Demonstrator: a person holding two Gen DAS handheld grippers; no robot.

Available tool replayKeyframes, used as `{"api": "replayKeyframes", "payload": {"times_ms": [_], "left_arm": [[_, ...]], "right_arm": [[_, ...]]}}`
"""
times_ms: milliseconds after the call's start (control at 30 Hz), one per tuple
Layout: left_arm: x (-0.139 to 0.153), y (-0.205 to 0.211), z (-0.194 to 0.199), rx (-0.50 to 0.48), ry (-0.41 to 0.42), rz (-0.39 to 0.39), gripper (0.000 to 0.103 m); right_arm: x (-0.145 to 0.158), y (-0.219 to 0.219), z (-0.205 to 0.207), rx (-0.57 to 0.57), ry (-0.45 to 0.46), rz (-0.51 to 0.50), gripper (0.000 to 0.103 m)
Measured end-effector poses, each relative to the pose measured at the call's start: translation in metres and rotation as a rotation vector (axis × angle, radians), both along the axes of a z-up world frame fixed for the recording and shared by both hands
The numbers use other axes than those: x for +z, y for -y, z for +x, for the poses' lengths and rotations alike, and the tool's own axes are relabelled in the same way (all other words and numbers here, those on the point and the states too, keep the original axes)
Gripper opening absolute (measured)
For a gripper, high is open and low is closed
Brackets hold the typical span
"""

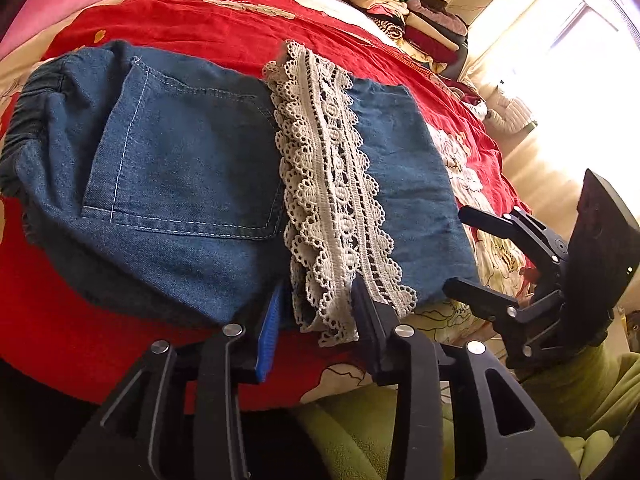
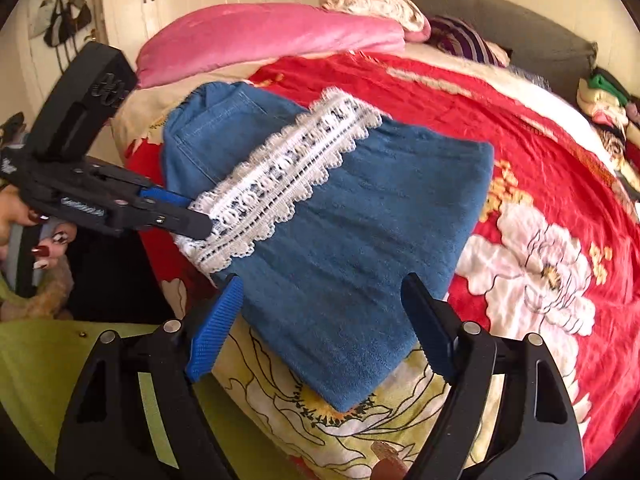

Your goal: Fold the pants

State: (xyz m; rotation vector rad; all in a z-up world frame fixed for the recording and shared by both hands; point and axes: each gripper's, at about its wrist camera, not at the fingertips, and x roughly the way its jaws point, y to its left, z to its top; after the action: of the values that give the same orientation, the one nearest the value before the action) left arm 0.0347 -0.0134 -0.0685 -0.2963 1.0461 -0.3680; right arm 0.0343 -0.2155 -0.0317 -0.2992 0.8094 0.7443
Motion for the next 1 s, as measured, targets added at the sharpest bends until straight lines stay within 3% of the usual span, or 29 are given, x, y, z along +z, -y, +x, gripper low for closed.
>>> {"api": "replayKeyframes", "payload": {"times_ms": [167, 467, 567, 633, 800, 867, 1000], "left_arm": [[0.0, 0.001, 0.002, -0.007, 0.0, 0.011, 0.038], [0.014, 0.001, -0.004, 0.007, 0.054, 0.07, 0.045], [0.02, -0.002, -0.009, 0.014, 0.076, 0.088, 0.045], [0.027, -0.004, -0.011, 0.026, 0.101, 0.112, 0.065], [0.047, -0.011, -0.018, 0.055, 0.163, 0.16, 0.068], [0.053, -0.016, -0.022, 0.073, 0.183, 0.177, 0.085], [0.064, -0.025, -0.026, 0.103, 0.212, 0.199, 0.093]], "right_arm": [[-0.023, -0.004, 0.005, -0.02, -0.047, -0.059, 0.072], [-0.004, 0.005, 0.004, -0.039, -0.025, -0.002, 0.072], [0.003, 0.009, 0.003, -0.057, -0.006, 0.015, 0.079], [0.007, 0.012, 0.004, -0.069, 0.006, 0.023, 0.08], [0.02, 0.019, 0.006, -0.097, 0.031, 0.058, 0.085], [0.025, 0.022, 0.007, -0.104, 0.04, 0.069, 0.086], [0.033, 0.022, 0.008, -0.107, 0.058, 0.084, 0.089]]}}
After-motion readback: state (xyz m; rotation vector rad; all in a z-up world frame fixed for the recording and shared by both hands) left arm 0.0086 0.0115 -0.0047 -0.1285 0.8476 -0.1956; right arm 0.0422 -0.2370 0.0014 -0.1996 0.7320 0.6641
